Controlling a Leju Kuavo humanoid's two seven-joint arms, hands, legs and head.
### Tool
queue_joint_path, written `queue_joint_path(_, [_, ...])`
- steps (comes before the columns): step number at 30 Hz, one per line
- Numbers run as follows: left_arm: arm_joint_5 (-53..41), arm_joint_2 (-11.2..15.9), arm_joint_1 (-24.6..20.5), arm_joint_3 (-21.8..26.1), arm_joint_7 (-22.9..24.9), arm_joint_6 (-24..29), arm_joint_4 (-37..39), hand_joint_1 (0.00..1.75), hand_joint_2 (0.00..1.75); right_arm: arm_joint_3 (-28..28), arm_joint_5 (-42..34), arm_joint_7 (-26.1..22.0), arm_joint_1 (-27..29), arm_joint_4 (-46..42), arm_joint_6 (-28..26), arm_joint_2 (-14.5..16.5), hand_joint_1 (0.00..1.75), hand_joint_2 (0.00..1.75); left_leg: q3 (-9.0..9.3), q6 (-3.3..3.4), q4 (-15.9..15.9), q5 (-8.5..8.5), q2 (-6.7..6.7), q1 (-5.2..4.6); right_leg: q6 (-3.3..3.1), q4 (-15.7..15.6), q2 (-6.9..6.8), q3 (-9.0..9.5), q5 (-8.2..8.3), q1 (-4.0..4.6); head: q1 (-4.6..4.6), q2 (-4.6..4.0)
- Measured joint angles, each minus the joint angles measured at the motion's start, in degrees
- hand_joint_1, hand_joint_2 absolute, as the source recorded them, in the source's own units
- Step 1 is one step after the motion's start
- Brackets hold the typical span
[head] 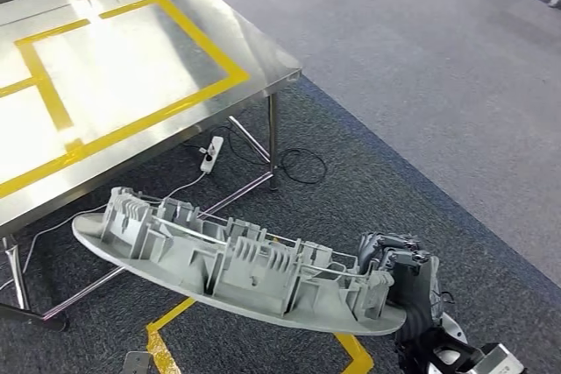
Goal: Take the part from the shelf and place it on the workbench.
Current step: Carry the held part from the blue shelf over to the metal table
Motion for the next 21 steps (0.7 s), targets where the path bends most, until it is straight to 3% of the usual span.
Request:
queue_joint_path(2, [2.1, 2.7, -5.1, 4.9, -5.6, 2.4, 10.2, 0.0, 1.75, 0.9, -0.8, -0.5, -1.1, 0.1, -1.0, -0.3, 1.75, 1.75, 0.25, -0.05, 0.0, -0.09, -1.65, -0.08, -0.97, -7.4, 2.13, 2.47, 4.86, 0.17, -0.07, 0.0])
queue_joint_path(3, [2.7, 4.1, -7.2, 7.0, -7.4, 2.9, 14.7, 0.0, 1.75, 1.4, -1.2, -0.7, -1.6, 0.2, -1.3, -0.4, 1.75, 1.75, 0.15, -0.18, 0.1, -0.1, -2.32, -0.03, -1.31, -10.5, 3.38, 3.66, 6.19, 0.18, -0.16, 0.0])
queue_joint_path(5, [3.0, 6.4, -10.2, 10.0, -8.8, 3.5, 21.8, 0.0, 1.75, 2.1, -1.5, -0.9, -2.3, 0.3, -1.7, -0.7, 1.75, 1.75, -0.44, -0.79, 0.1, 0.09, -3.42, 0.26, -1.58, -13.0, 4.68, 4.79, 6.29, 0.21, -0.22, 0.0])
queue_joint_path(7, [2.9, 8.2, -12.2, 12.2, -8.8, 4.5, 27.5, 0.0, 1.75, 2.8, -1.5, -0.9, -2.5, 0.3, -2.4, -1.0, 1.75, 1.75, -0.8, -1.58, 0.0, 0.21, -4.01, 0.48, -1.7, -13.9, 3.56, 5.24, 6.21, 0.16, -0.07, 0.0])
queue_joint_path(9, [2.7, 9.7, -13.7, 13.7, -8.4, 5.4, 31.6, 0.0, 1.75, 3.4, -1.6, -0.9, -2.3, 0.1, -3.2, -1.2, 1.75, 1.75, -1.5, -2.36, 1.7, -1.03, -1.5, 0.28, -2.08, -14.8, 2.08, 5.95, 6.38, -0.07, -0.34, 0.0])
queue_joint_path(11, [3.1, 11.0, -14.9, 15.0, -7.9, 5.8, 34.6, 0.0, 1.75, 4.0, -1.6, -0.9, -1.9, -0.4, -3.8, -1.6, 1.75, 1.75, -4.33, -3.09, 7.7, -4.19, 1.91, 0.28, -2.45, -15.1, 0.32, 6.53, 6.22, -0.09, -0.67, 0.0])
queue_joint_path(13, [4.2, 12.1, -15.8, 16.4, -7.4, 5.9, 36.9, 0.0, 1.75, 4.5, -1.7, -0.9, -1.3, -0.8, -4.1, -2.0, 1.75, 1.75, -7.5, -3.62, 14.1, -6.4, 2.92, 0.67, -2.56, -15.1, -1.47, 6.82, 5.88, -0.04, -0.75, 0.0])
queue_joint_path(14, [5.0, 12.5, -16.1, 17.1, -7.1, 5.9, 37.7, 0.0, 1.75, 4.7, -1.8, -0.9, -0.9, -1.0, -4.3, -2.3, 1.75, 1.75, -7.9, -3.79, 14.8, -6.04, 3.09, 0.84, -2.51, -15.1, -2.24, 7.0, 5.7, -0.03, -0.78, 0.0])
queue_joint_path(16, [6.8, 13.4, -16.4, 18.7, -6.7, 5.8, 39.0, 0.0, 1.75, 5.1, -2.0, -1.0, 0.1, -1.4, -4.5, -2.8, 1.75, 1.75, -5.37, -3.91, 9.8, -2.45, 3.83, 1.03, -2.28, -15.0, -3.56, 7.55, 5.27, -0.03, -0.81, 0.0])
queue_joint_path(18, [8.6, 14.2, -16.7, 20.5, -7.1, 4.9, 39.9, 0.0, 1.75, 5.4, -2.2, -1.3, 0.9, -1.8, -4.6, -3.3, 1.75, 1.75, -1.56, -3.5, 2.5, 0.34, 5.96, 0.68, -1.79, -15.0, -4.73, 8.12, 4.75, 0.18, -0.84, 0.0])
queue_joint_path(20, [9.7, 14.7, -17.3, 22.1, -7.9, 4.0, 40.4, 0.0, 1.75, 5.8, -2.3, -1.4, 1.3, -2.1, -4.7, -3.8, 1.75, 1.75, -0.26, -2.72, -0.4, 0.57, 7.01, 0.16, -1.23, -14.9, -5.86, 8.42, 4.38, 0.48, -0.76, 0.0])
queue_joint_path(21, [10.0, 14.9, -17.5, 22.7, -8.1, 3.8, 40.7, 0.0, 1.75, 5.9, -2.4, -1.4, 1.5, -2.2, -4.7, -3.9, 1.75, 1.75, -0.42, -2.31, -0.5, 0.59, 6.54, 0.05, -0.95, -14.9, -6.4, 8.55, 4.26, 0.55, -0.73, 0.0])
